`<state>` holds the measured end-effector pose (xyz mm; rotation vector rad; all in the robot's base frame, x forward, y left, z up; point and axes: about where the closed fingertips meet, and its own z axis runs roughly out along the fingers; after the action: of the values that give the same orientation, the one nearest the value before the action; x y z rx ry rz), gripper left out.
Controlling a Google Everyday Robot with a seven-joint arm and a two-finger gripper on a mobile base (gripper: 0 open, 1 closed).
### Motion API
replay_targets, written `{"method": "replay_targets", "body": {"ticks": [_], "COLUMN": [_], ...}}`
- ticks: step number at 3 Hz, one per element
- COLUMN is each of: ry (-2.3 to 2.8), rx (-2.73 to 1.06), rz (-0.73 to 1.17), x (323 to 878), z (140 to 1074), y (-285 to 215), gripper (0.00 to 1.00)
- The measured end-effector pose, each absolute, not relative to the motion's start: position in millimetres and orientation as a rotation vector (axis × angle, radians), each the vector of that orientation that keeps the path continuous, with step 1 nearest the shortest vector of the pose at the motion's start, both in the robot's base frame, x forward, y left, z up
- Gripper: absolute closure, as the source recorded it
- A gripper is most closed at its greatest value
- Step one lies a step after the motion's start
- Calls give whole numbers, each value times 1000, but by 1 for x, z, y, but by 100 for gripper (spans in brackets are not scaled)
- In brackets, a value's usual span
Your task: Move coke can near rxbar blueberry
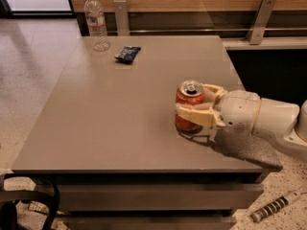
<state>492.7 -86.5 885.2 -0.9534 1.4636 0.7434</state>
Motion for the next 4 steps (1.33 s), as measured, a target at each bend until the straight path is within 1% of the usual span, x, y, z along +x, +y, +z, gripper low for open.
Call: {"method": "replay_targets", "body": {"ticks": [1, 2, 3, 4], "ry": [1470, 1509, 1574, 1625], "rx": [-961, -961, -909, -851], "rz": [724, 687, 623, 526], "x": [496, 513, 549, 600], "z": [898, 927, 959, 988], "y": [-94, -112, -140, -164], "gripper": [100, 100, 100, 100]}}
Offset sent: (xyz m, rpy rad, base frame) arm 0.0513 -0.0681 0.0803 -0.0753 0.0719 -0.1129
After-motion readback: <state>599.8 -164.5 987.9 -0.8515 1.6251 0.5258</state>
